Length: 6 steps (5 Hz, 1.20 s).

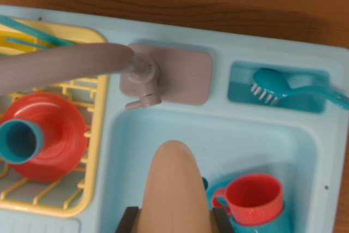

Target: Pick detergent from the sink

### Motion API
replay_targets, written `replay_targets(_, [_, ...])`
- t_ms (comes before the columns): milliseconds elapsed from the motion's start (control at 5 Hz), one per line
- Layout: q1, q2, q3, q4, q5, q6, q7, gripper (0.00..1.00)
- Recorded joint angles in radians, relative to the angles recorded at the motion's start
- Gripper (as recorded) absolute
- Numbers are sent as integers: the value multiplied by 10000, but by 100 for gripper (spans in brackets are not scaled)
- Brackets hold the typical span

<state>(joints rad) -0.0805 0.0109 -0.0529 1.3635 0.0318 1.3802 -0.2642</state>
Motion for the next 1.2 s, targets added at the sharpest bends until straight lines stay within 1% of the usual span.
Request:
replay_targets(200, [0, 0, 0, 0, 0, 0, 0, 100])
replay_targets(400, [1, -92, -2, 238, -12, 330, 15, 100])
replay_targets(600, [1, -92, -2, 238, -12, 330, 15, 100])
replay_targets(800, [2, -174, -4, 452, -22, 625, 28, 100])
replay_targets(1000, [2, -174, -4, 452, -22, 625, 28, 100])
replay_targets(1200, [3, -241, -6, 624, -31, 863, 39, 100])
